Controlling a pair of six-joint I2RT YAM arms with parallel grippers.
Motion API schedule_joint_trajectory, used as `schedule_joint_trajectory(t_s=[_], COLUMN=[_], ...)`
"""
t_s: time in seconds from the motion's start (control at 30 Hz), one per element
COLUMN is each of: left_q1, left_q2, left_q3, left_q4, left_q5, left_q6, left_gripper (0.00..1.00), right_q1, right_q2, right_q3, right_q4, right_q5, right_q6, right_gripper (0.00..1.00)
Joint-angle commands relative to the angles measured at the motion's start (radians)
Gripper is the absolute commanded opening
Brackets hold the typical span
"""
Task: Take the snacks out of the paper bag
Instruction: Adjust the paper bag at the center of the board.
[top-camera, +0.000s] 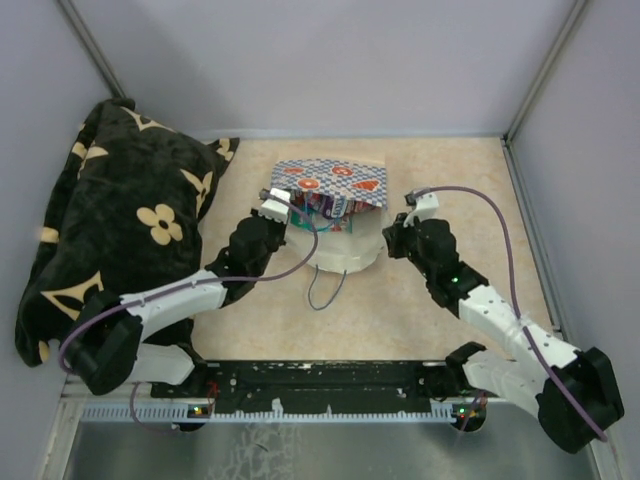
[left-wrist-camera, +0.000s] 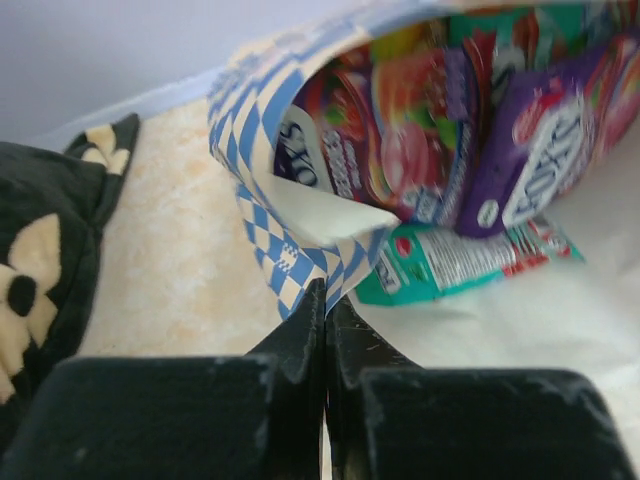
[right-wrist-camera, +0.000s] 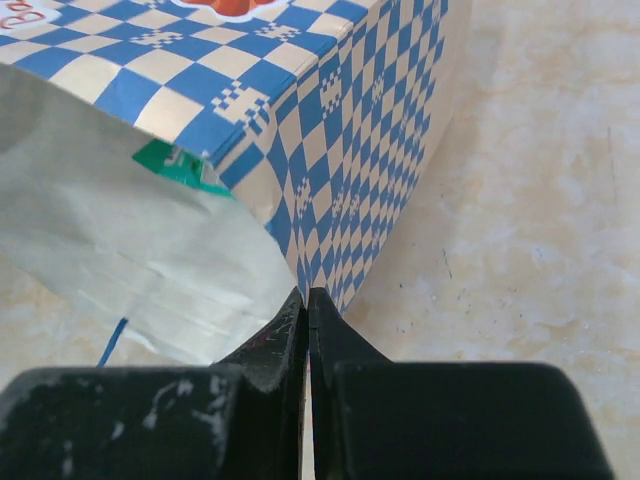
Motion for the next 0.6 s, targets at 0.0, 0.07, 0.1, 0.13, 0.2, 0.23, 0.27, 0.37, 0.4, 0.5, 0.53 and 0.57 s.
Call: schedule_joint_trajectory(t_s=[0.0, 0.07, 0.1, 0.13, 0.2, 0.23, 0.27, 0.37, 0.4, 0.5, 0.53, 0.57], left_q1=[0.0, 0.0, 0.0, 0.0, 0.0, -0.001, 0.0, 0.0, 0.0, 0.0, 0.0, 0.0], left_q2=[-0.087, -0.075, -0.06, -0.041, 0.0, 0.02, 0.043, 0.115, 0.146, 0.211, 0.234, 0.259], left_q3=[0.011, 0.021, 0.025, 0.028, 0.038, 0.042, 0.043, 0.034, 0.026, 0.0, -0.005, -0.004], left_q4=[0.046, 0.049, 0.05, 0.052, 0.047, 0.045, 0.049, 0.09, 0.111, 0.2, 0.232, 0.264], left_q5=[-0.09, -0.102, -0.105, -0.106, -0.105, -0.113, -0.12, -0.144, -0.161, -0.184, -0.185, -0.185], left_q6=[-0.044, -0.034, -0.034, -0.034, -0.052, -0.072, -0.088, -0.1, -0.102, -0.106, -0.1, -0.09], left_gripper=[0.0, 0.0, 0.0, 0.0, 0.0, 0.0, 0.0, 0.0, 0.0, 0.0, 0.0, 0.0], right_q1=[0.007, 0.007, 0.007, 0.007, 0.007, 0.006, 0.003, -0.023, -0.04, -0.106, -0.122, -0.133], right_q2=[-0.09, -0.073, -0.061, -0.045, -0.007, 0.025, 0.052, 0.139, 0.169, 0.256, 0.283, 0.316], right_q3=[0.011, 0.018, 0.018, 0.017, 0.018, 0.019, 0.02, 0.022, 0.016, 0.003, 0.009, 0.022], right_q4=[0.045, 0.027, 0.026, 0.029, 0.05, 0.063, 0.076, 0.114, 0.136, 0.216, 0.233, 0.244], right_q5=[0.06, 0.085, 0.094, 0.104, 0.132, 0.15, 0.166, 0.17, 0.155, 0.08, 0.069, 0.069], right_q6=[-0.004, -0.011, -0.011, -0.009, -0.002, 0.001, 0.006, 0.039, 0.057, 0.108, 0.116, 0.121], right_gripper=[0.0, 0.0, 0.0, 0.0, 0.0, 0.0, 0.0, 0.0, 0.0, 0.0, 0.0, 0.0])
